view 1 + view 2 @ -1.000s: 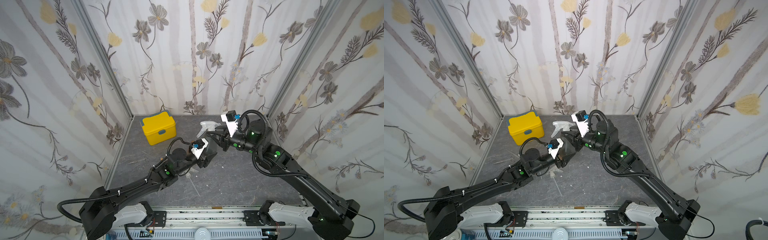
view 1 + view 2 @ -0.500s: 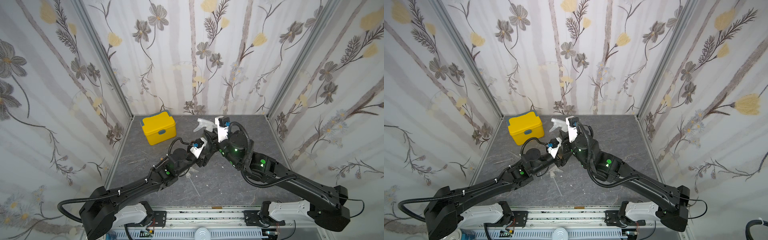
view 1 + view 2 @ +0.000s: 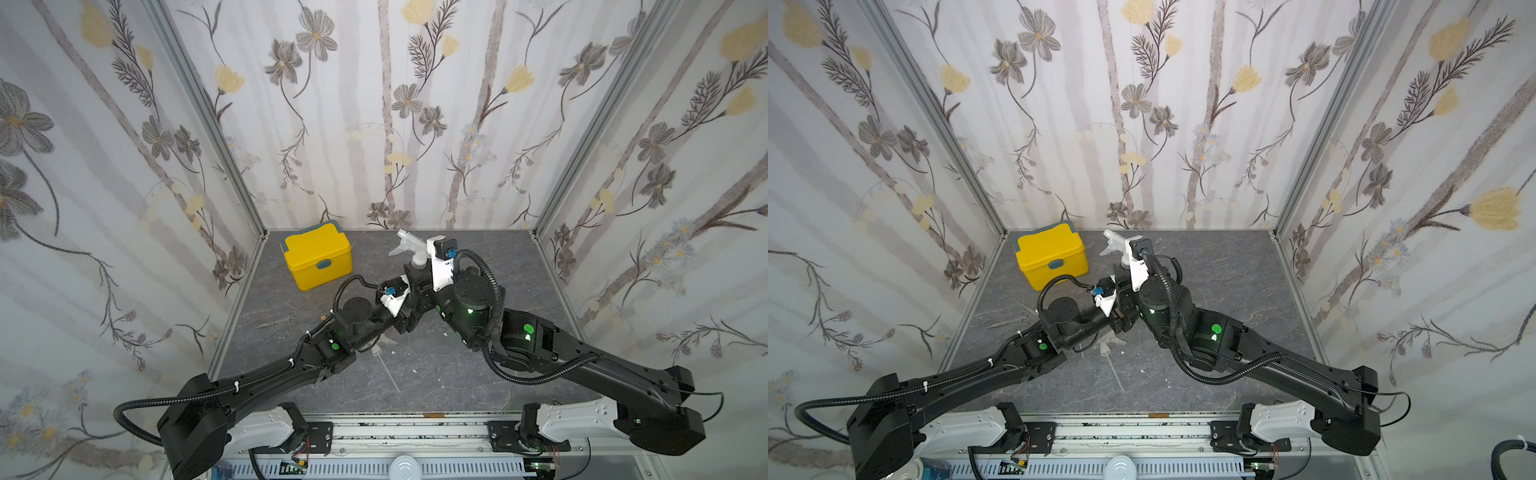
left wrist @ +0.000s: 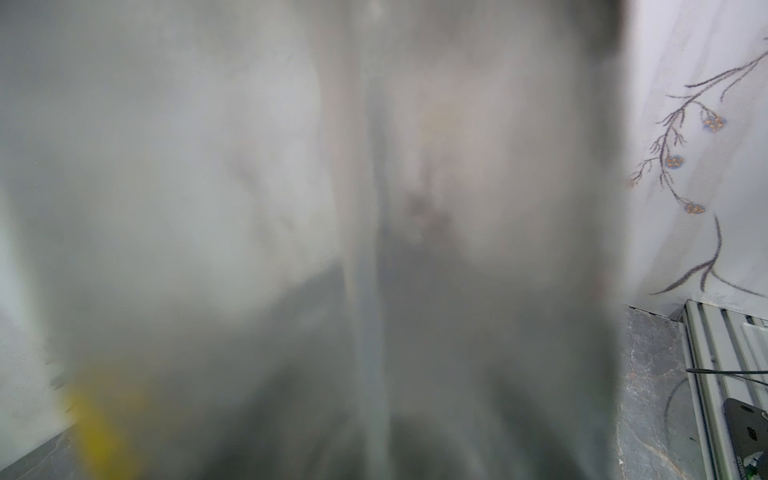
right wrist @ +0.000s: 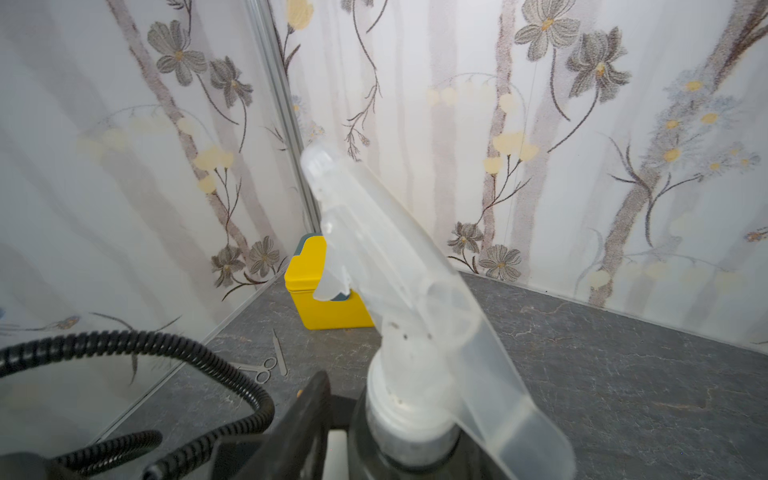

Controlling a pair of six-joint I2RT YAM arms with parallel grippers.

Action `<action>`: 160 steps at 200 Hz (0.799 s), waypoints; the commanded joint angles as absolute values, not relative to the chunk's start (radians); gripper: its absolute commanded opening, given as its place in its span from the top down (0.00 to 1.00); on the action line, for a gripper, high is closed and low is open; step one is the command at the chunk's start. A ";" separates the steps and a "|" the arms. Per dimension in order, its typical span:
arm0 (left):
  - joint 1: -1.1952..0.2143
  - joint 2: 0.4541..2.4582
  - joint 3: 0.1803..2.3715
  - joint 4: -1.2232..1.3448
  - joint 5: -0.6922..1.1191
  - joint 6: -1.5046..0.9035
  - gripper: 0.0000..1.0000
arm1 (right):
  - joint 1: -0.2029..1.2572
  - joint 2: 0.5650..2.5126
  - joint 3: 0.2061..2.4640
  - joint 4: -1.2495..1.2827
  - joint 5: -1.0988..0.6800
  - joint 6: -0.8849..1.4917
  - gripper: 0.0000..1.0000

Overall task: Attach spray nozzles to spray bottles
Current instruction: Screw the spray nozzle on the spray bottle.

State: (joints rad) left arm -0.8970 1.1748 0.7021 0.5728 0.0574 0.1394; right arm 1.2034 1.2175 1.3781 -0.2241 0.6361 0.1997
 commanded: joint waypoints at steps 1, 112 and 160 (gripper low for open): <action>-0.895 1.170 0.701 0.632 0.069 0.158 0.26 | 1.206 1.185 1.402 -0.302 0.553 0.181 0.46; -0.896 1.173 0.697 0.632 0.088 0.157 0.26 | 1.142 0.989 1.427 -0.528 0.309 0.204 0.42; -0.896 1.167 0.702 0.620 0.149 0.156 0.26 | 0.811 1.023 1.462 -0.486 -0.305 0.010 0.34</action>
